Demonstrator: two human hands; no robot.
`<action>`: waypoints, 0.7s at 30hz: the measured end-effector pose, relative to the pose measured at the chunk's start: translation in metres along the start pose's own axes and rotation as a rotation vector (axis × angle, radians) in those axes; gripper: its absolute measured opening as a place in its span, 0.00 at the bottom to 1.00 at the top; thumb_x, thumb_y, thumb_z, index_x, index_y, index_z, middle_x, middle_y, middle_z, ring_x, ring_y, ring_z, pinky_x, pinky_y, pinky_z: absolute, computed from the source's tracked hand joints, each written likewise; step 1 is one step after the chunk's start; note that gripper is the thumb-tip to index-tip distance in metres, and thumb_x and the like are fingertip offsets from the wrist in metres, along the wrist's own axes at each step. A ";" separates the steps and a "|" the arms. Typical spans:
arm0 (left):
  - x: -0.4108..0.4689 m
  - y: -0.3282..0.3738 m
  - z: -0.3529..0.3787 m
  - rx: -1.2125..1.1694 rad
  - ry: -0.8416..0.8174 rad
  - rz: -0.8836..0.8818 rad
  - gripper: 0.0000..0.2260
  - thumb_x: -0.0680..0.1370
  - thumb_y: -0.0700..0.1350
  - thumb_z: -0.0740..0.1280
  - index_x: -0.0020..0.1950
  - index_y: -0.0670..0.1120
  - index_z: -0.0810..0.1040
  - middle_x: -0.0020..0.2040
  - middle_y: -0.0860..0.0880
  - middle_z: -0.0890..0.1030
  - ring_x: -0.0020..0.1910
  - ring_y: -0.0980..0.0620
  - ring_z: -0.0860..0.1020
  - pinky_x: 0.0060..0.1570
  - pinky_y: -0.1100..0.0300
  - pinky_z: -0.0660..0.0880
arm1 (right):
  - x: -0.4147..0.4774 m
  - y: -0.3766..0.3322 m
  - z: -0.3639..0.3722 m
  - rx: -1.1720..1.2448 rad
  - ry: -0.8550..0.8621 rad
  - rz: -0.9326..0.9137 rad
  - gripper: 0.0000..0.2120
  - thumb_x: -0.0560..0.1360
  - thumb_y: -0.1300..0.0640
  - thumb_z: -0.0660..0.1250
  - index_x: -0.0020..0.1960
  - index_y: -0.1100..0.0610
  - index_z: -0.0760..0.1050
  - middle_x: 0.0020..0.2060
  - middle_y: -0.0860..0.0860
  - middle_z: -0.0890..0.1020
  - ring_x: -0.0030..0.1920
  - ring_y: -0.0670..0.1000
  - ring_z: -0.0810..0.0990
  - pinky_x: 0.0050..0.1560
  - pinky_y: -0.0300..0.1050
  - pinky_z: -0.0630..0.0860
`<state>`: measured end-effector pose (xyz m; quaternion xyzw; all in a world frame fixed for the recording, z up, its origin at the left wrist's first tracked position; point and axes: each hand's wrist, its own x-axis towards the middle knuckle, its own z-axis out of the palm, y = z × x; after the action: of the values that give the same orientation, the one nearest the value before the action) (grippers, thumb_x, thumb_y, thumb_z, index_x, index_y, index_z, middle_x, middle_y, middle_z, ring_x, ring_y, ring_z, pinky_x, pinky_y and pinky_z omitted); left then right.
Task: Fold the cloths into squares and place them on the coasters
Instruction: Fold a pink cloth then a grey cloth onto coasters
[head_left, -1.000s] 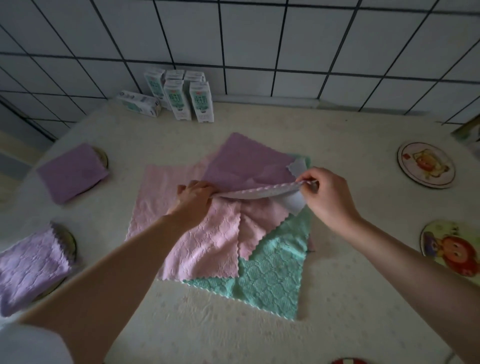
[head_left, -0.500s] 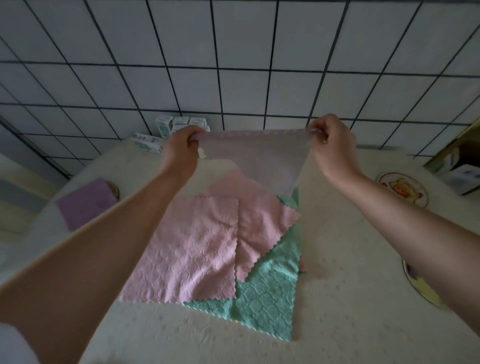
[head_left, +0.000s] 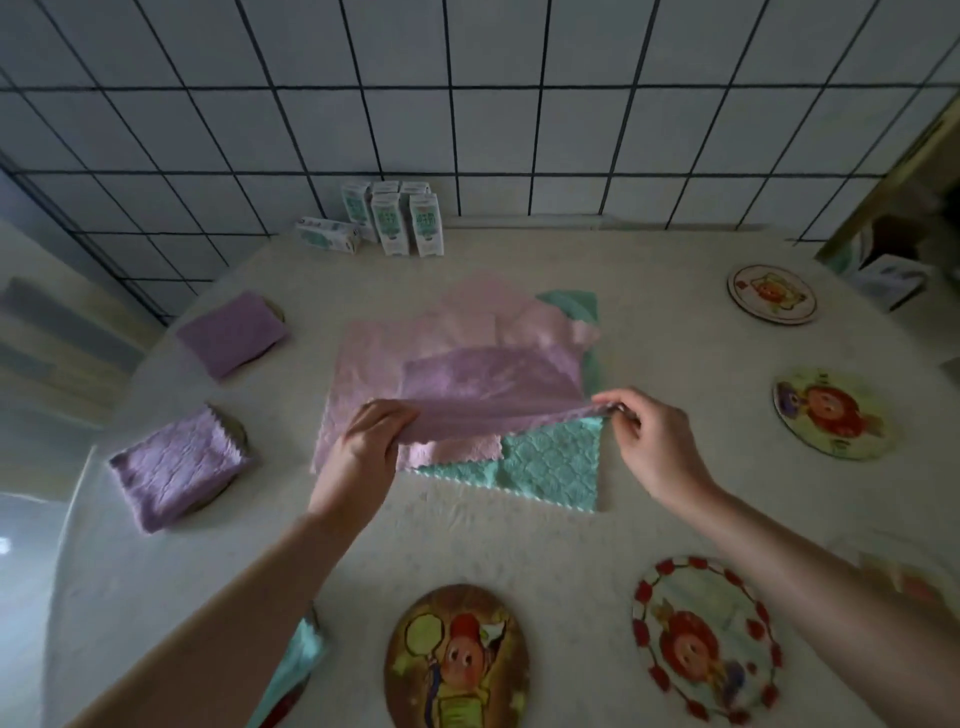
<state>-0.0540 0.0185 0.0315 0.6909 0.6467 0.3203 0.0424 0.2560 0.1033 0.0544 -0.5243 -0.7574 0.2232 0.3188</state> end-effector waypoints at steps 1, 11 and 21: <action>-0.022 -0.001 0.002 -0.010 -0.034 0.003 0.11 0.72 0.29 0.67 0.53 0.36 0.81 0.51 0.42 0.82 0.53 0.46 0.78 0.56 0.53 0.74 | -0.020 0.001 0.004 -0.011 -0.025 0.014 0.13 0.73 0.71 0.64 0.51 0.59 0.81 0.27 0.40 0.75 0.23 0.44 0.71 0.24 0.29 0.62; -0.183 0.015 -0.008 -0.072 -0.165 -0.035 0.10 0.75 0.37 0.64 0.54 0.38 0.82 0.52 0.44 0.82 0.55 0.47 0.78 0.59 0.56 0.73 | -0.186 -0.005 0.016 -0.062 -0.065 0.045 0.14 0.70 0.75 0.65 0.49 0.61 0.82 0.41 0.51 0.85 0.30 0.26 0.72 0.33 0.19 0.63; -0.282 0.055 -0.026 -0.168 -0.206 -0.062 0.15 0.77 0.44 0.59 0.52 0.39 0.83 0.52 0.45 0.82 0.55 0.50 0.77 0.59 0.60 0.72 | -0.292 -0.019 -0.007 -0.103 -0.201 0.098 0.15 0.69 0.77 0.66 0.49 0.62 0.81 0.35 0.41 0.79 0.27 0.33 0.73 0.27 0.21 0.62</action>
<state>-0.0076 -0.2597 -0.0313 0.6939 0.6307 0.2992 0.1764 0.3206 -0.1771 -0.0005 -0.5513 -0.7696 0.2506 0.2025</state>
